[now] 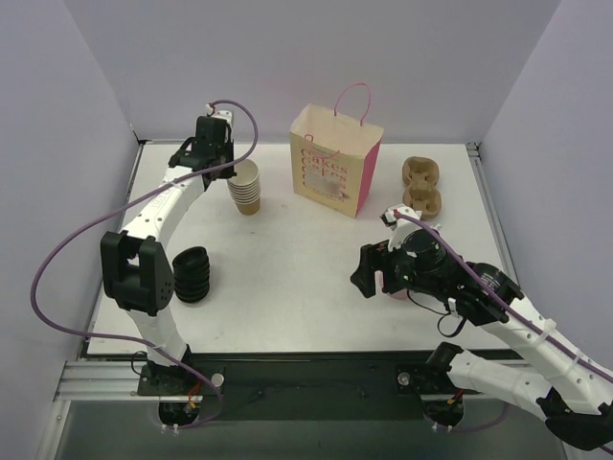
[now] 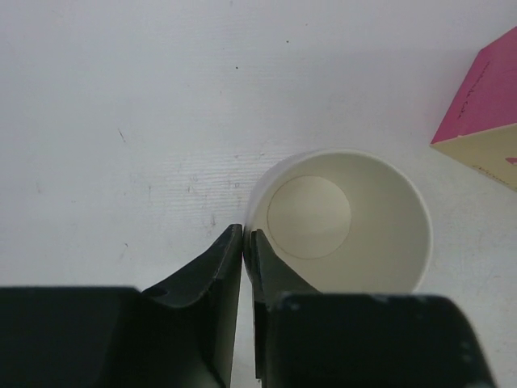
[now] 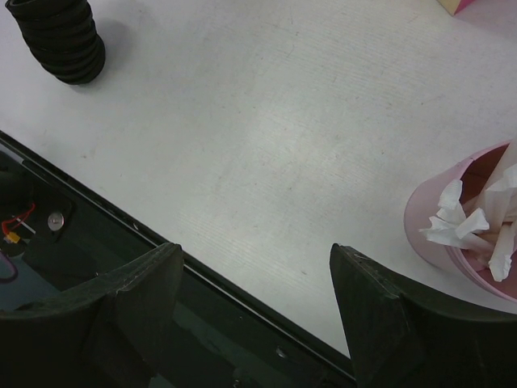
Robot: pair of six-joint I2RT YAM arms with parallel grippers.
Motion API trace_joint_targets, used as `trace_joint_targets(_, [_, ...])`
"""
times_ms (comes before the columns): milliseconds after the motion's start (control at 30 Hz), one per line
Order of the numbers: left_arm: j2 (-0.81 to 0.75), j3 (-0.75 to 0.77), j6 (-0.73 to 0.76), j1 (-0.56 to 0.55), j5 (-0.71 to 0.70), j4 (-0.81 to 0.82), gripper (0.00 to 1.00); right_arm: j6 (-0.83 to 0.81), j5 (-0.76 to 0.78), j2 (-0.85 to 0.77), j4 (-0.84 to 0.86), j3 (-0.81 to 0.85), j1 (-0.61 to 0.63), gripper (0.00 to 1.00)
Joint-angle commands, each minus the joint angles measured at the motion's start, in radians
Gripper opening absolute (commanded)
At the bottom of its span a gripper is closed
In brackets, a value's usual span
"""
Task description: Pack the takeout coffee
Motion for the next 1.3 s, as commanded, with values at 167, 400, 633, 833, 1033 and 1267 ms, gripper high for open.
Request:
trace_joint_targets(167, [0.026, 0.093, 0.005, 0.004, 0.021, -0.017, 0.07, -0.01, 0.009, 0.027, 0.021, -0.001, 0.008, 0.75])
trace_joint_targets(400, [0.049, 0.176, 0.002, 0.004, 0.041, -0.08, 0.0, -0.008, 0.012, 0.038, 0.021, 0.011, 0.008, 0.75])
trace_joint_targets(633, [0.074, 0.254, -0.009, 0.006, 0.05, -0.135, 0.0, -0.01, 0.009, 0.05, 0.023, 0.024, 0.008, 0.75])
trace_joint_targets(833, [0.085, 0.308, -0.03, 0.013, 0.055, -0.171, 0.0, -0.014, 0.012, 0.047, 0.023, 0.027, 0.008, 0.75])
trace_joint_targets(1033, [0.06, 0.369, -0.058, 0.016, 0.06, -0.207, 0.0, -0.014, 0.009, 0.046, 0.023, 0.034, 0.01, 0.75])
trace_joint_targets(1267, [-0.029, 0.405, -0.091, 0.016, 0.086, -0.217, 0.0, 0.0, 0.006, 0.021, 0.023, 0.027, 0.008, 0.75])
